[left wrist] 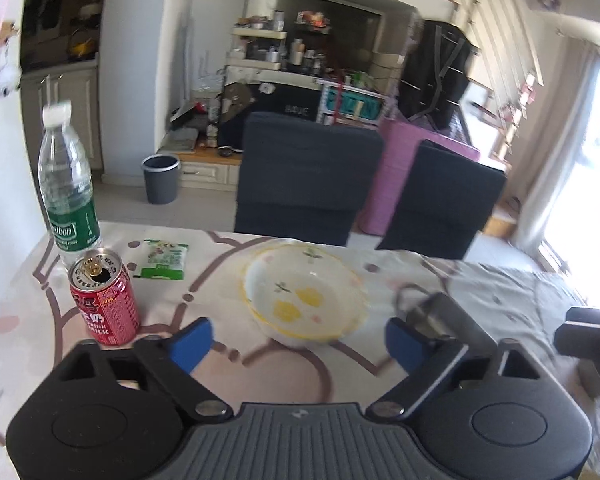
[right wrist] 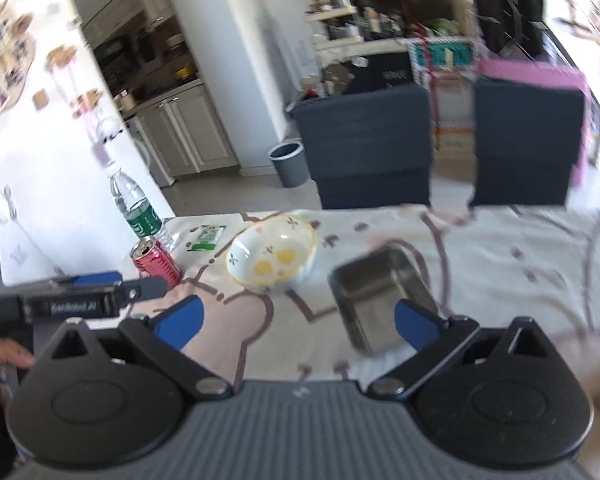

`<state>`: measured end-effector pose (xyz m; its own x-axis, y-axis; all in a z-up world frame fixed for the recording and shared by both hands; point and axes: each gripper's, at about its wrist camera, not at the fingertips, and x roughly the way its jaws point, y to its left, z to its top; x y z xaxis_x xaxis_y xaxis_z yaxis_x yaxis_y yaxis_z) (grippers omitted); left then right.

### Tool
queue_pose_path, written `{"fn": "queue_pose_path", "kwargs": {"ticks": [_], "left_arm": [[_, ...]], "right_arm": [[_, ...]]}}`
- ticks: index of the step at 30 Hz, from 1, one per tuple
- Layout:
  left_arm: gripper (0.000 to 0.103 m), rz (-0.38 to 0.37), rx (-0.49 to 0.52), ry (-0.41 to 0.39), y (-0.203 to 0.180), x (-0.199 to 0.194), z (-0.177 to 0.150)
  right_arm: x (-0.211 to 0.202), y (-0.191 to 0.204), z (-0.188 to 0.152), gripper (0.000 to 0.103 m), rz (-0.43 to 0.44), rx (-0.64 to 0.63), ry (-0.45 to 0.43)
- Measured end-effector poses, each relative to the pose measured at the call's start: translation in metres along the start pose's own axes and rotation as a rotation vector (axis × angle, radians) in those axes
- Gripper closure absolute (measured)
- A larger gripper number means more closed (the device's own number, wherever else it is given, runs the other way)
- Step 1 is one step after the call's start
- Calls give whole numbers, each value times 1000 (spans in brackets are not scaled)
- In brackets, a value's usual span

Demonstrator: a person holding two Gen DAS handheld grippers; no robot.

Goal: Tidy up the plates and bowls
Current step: 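Withdraw both tools and move toward the yellow-rimmed floral bowl, then close both tools on the yellow-rimmed floral bowl rim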

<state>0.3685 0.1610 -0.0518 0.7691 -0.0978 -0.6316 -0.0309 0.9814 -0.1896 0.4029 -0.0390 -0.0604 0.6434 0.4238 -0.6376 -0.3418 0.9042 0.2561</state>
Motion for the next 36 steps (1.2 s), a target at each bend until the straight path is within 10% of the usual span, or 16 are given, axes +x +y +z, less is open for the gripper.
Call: {"fn": "queue_pose_path", "kwargs": {"ticks": [11,20,29,36], "left_arm": [[48,27,-147,41,44,110,9],[74,58,-124,85,48,152,4],[90,59,-110,110,44,164,6],[92,73,-106,146,38,152,3]], "right_arm": [[152,-39,49,45,51,77,85],[237,-39,48,57,30,112,168],[267,-26,44,87,12,101,249],[263,-10,36,89,-53,42,247]]}}
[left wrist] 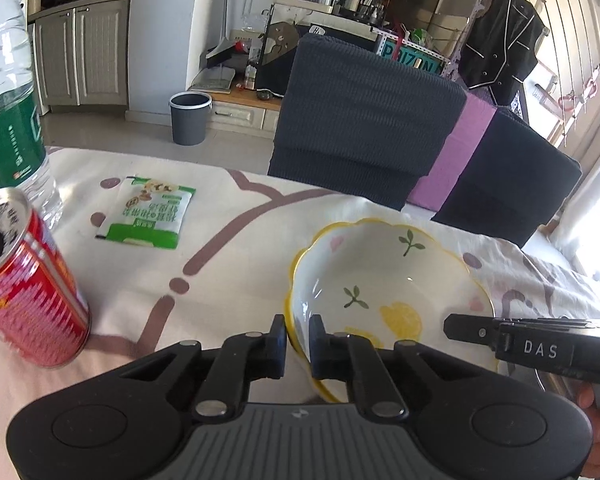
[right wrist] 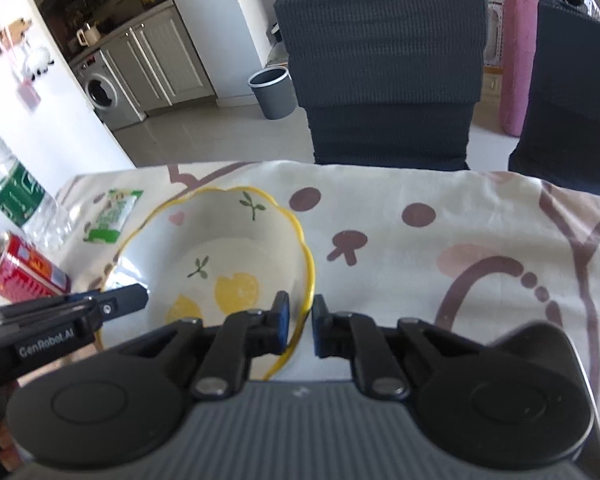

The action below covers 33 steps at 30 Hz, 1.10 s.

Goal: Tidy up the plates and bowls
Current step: 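Close both tools on the yellow-rimmed floral bowl rim, then lift the floral bowl with both tools and carry it toward the cream bowl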

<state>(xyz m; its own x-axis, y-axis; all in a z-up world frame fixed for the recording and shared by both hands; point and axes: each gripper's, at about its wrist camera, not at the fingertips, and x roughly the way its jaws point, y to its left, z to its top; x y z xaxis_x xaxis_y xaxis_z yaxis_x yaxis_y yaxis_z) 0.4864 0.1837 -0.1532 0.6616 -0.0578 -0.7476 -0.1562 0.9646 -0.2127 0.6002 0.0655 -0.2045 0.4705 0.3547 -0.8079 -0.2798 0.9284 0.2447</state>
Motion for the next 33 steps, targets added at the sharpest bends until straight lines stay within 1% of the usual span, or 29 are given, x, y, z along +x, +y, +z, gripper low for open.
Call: {"fn": "queue_pose_path", "kwargs": {"ticks": [2,4,9,13,18,20,22,30,33], "left_arm": [[92,-7,-11,0,-1,-9,-2],[92,-3,-1,-13,-5,-20,-2],[92,-1,22,-51,-18,-58,0],[93,-17,29,-78,-29,-92,-1],[93,-36,35,-86,-49,-136,-11],[93,-57,32,-93,-57,-154,-17],[93,-57,46,-95,-66,-171,-25],[94,-86,72,-121,-98,-237,-65],[94,-97,80,-129,-110,-259,-81]], "right_arm": [[-5,0,-3,90,6,11,-1],[-15,-2,-6,90,10,27,-2],[-45,4,-13,91,13,23,-30],[-83,8,-20,91,17,21,-63],[-137,9,-35,91,3,26,-96],[-156,6,-45,90,12,36,-108],[-177,3,-55,91,4,64,-105],[-255,2,-105,91,-16,76,-148],[-278,-3,-124,91,-21,85,-160]]}}
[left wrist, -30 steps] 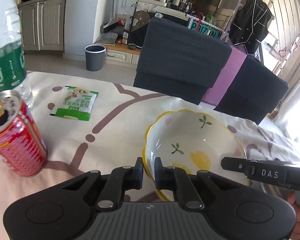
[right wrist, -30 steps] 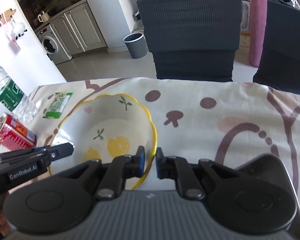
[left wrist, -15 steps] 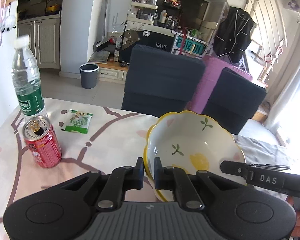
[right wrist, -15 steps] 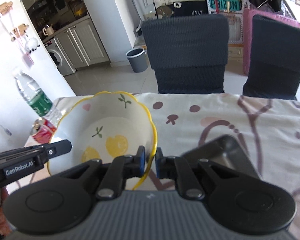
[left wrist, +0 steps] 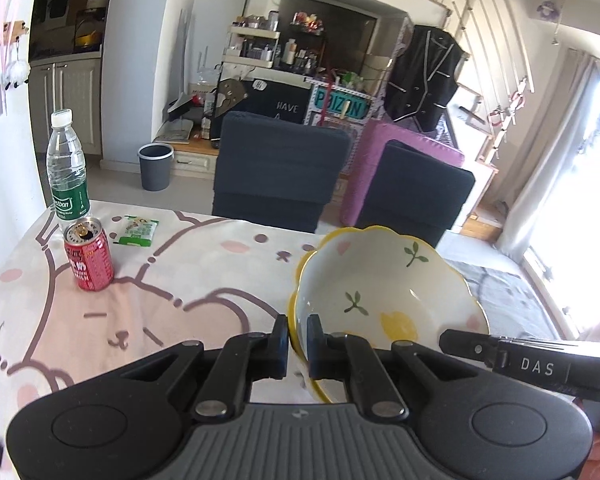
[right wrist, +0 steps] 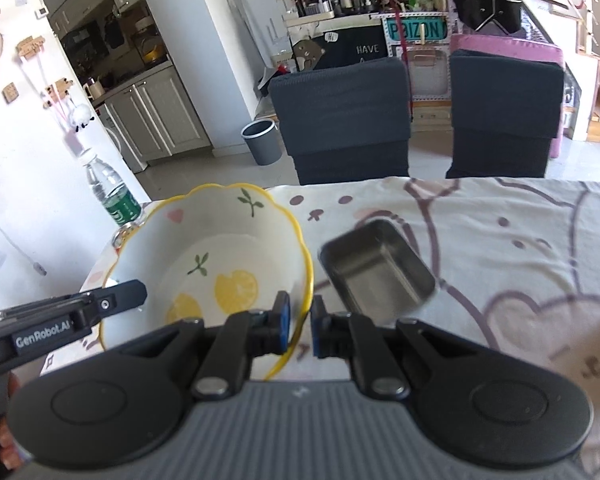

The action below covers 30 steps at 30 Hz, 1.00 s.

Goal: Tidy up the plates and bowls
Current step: 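Lift the floral bowl with both tools and carry it toward the cream bowl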

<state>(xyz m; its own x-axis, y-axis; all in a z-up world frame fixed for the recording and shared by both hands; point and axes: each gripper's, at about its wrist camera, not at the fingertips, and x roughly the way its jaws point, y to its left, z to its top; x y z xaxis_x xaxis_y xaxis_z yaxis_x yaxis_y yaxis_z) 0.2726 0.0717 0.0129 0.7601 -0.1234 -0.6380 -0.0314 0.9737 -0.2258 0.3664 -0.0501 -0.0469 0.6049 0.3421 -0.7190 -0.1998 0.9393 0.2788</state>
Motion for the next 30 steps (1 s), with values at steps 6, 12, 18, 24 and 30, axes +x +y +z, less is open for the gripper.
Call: {"fn": "queue_pose_path", "kwargs": {"ticks": [6,12,18,24,30], "left_arm": [[94,-20,27,-9,-28,-33,-28],[94,-56,27,4,-45,-45,-60],[94,-104,21,37,-64,-41,-91],[94,-146,34,58,-90,-31,-106],[94,-174,86,73,-117,-21,-118]], "right_arm": [[-40,-16,-27,91,5,47,-18],[-69,-33,-58,91,-6,56,-35],[-86,-57,-86,91,-39,66,-28],[-96,-80,-106,91,-73,109,-18],[-109,-112,-127,91,-91,164,-10]]}}
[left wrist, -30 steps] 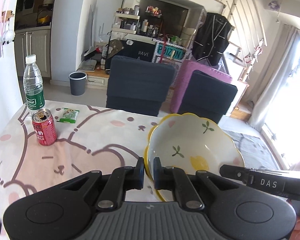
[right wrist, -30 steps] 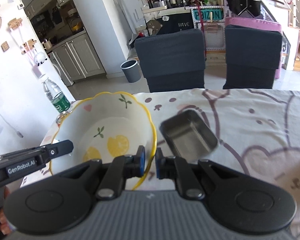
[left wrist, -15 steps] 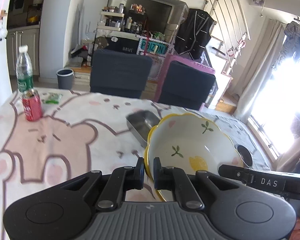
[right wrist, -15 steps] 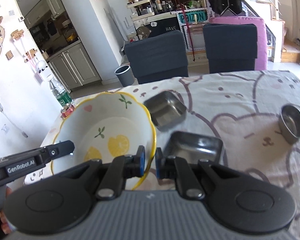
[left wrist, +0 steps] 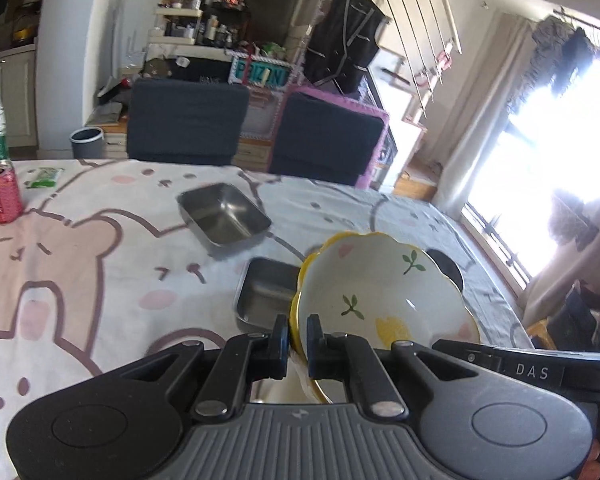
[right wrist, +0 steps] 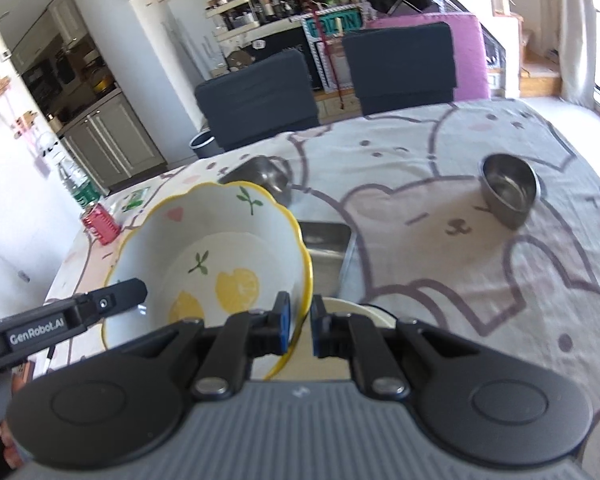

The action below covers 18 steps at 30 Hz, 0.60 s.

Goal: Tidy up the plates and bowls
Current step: 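Lift the floral bowl with both tools and carry it toward the cream bowl, then lower the floral bowl with both tools into the cream bowl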

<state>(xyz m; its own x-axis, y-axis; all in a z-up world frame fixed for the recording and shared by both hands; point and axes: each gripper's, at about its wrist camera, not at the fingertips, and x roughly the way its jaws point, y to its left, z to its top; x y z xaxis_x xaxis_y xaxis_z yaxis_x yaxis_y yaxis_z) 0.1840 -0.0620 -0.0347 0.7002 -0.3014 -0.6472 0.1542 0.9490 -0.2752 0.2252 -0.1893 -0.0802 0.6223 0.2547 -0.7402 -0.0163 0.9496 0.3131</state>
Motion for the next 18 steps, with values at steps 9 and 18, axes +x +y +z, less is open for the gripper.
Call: {"fn": "queue_pose_path", "kwargs": {"ticks": [9,18], "left_arm": [[94,-21,-23,168,-5,36,-18],[93,-13,5,257,-3,53,-31]], "right_arm": [[13,-22,-12,91,-68,1,117],[29,-30,-22,91,-100,26,231]]}}
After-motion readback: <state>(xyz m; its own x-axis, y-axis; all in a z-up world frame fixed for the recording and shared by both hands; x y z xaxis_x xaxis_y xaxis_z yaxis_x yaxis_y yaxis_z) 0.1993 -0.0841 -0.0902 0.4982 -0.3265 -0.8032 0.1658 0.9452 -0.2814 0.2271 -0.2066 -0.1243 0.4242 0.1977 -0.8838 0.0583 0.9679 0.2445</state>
